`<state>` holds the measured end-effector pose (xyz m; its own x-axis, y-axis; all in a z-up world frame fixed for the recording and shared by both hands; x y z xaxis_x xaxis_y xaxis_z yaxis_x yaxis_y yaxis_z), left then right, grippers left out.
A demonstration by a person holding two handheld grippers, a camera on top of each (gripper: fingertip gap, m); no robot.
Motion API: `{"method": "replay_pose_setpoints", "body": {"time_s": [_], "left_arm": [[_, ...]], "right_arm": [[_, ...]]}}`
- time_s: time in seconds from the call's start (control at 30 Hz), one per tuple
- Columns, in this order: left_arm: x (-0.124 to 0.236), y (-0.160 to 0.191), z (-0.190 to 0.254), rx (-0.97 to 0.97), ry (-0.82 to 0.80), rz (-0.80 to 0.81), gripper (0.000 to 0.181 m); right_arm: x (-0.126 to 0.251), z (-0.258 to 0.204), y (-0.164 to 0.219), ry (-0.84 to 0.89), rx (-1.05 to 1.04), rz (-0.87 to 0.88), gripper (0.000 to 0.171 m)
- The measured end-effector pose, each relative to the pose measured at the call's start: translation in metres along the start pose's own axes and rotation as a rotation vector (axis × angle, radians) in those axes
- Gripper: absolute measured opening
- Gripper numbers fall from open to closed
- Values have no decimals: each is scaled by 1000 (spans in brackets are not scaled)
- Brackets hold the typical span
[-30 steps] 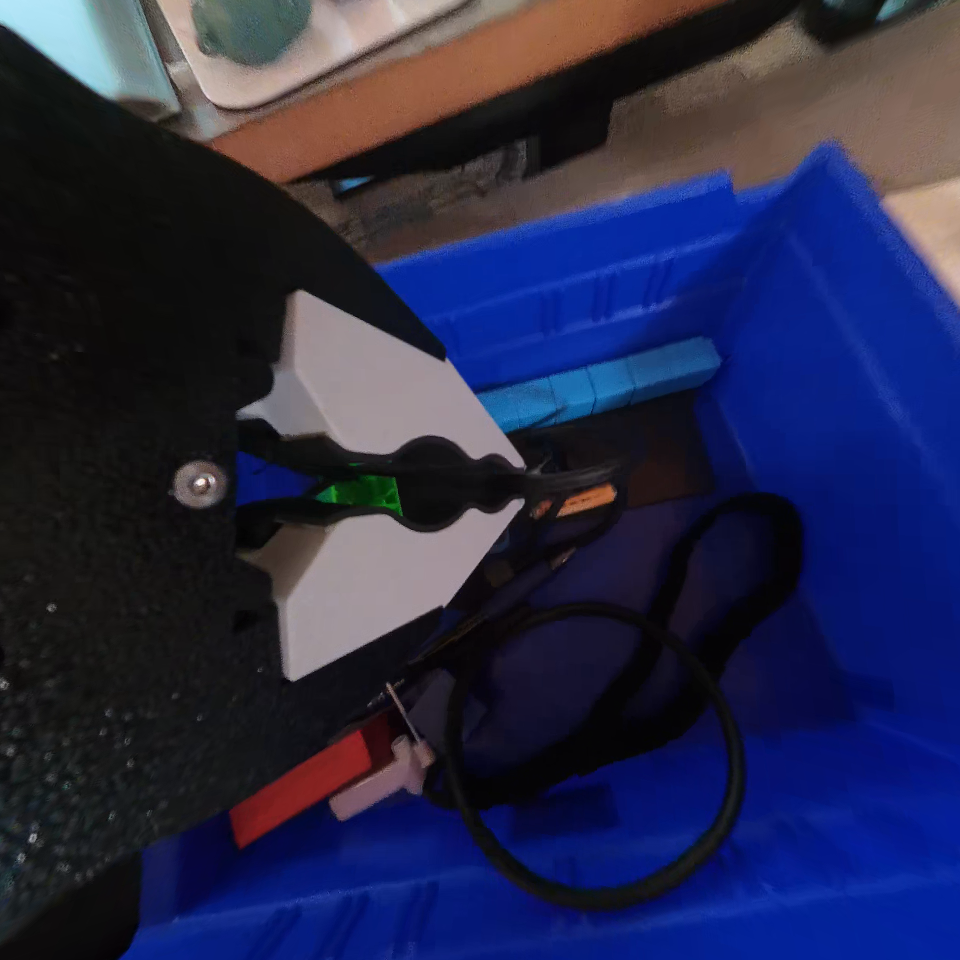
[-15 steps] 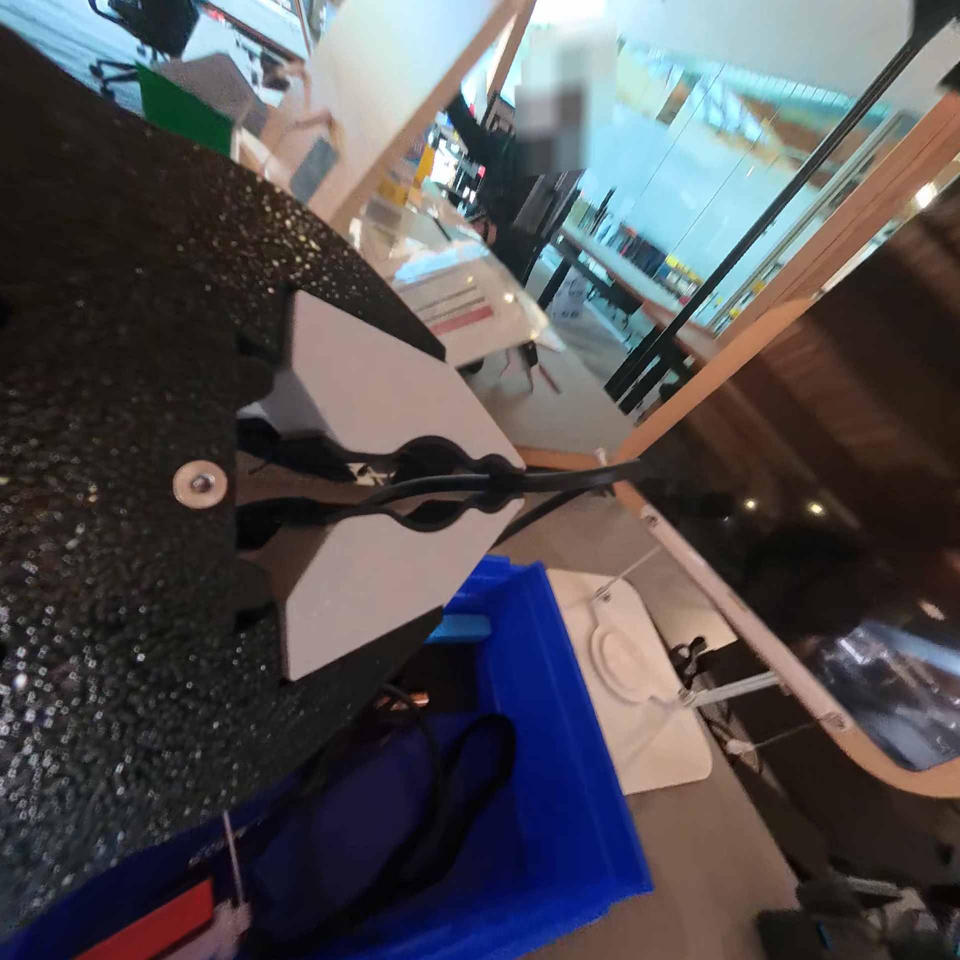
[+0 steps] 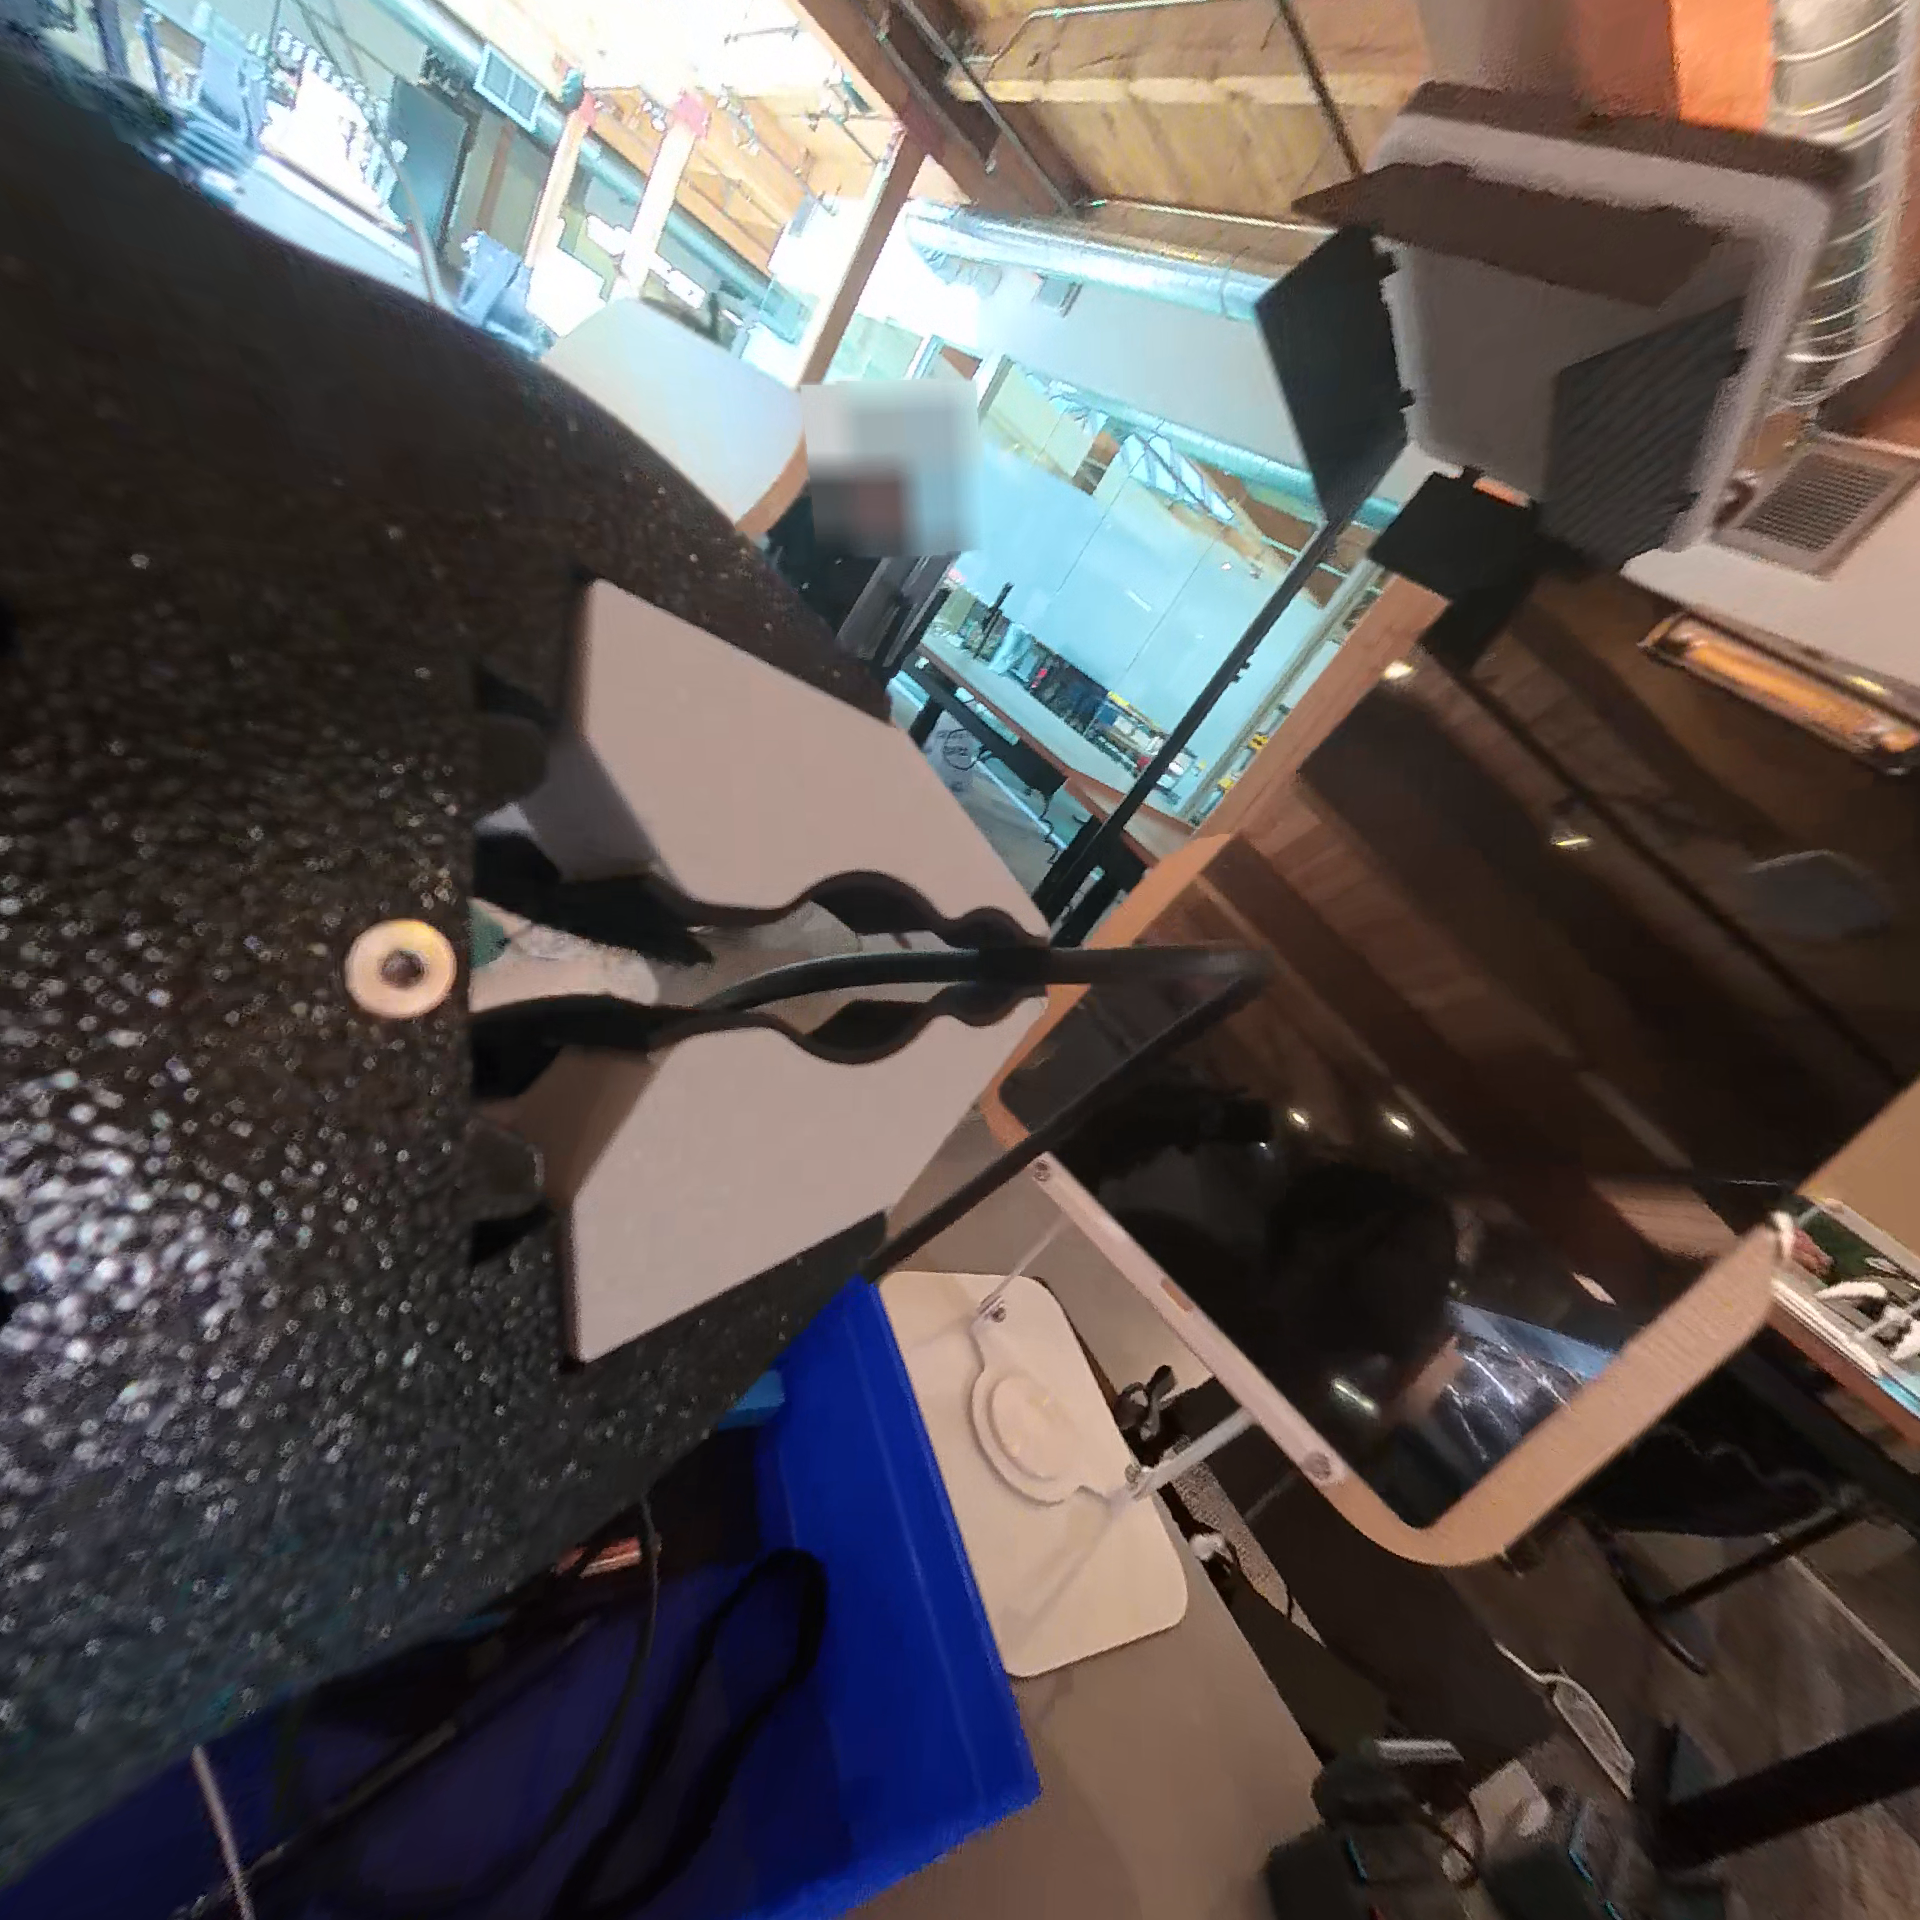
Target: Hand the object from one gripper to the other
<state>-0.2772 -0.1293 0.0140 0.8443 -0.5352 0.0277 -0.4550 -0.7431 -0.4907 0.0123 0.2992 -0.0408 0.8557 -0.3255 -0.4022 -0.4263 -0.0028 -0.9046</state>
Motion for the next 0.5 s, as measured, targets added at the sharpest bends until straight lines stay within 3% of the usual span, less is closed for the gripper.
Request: {"method": "replay_pose_setpoints", "body": {"time_s": [0.23, 0.5], "left_arm": [[-12, -38, 18, -90, 67, 41, 3], [-23, -43, 37, -80, 122, 34, 2]], "right_arm": [[1, 0, -2, -4, -5, 10, 86], [1, -2, -2, -17, -7, 13, 86]]}}
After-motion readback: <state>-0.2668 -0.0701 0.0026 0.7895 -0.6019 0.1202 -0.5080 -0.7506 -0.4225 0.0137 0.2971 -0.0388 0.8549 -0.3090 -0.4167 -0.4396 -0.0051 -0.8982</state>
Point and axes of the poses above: each gripper's, where its closed fingertips meet, x back along the fingers, y out of its underside, z = x × y across the jaws, the point moved 8 cm from there along x, back along the fingers, and after that the axes turned 11 degrees about -x, right-handed, at the moved point
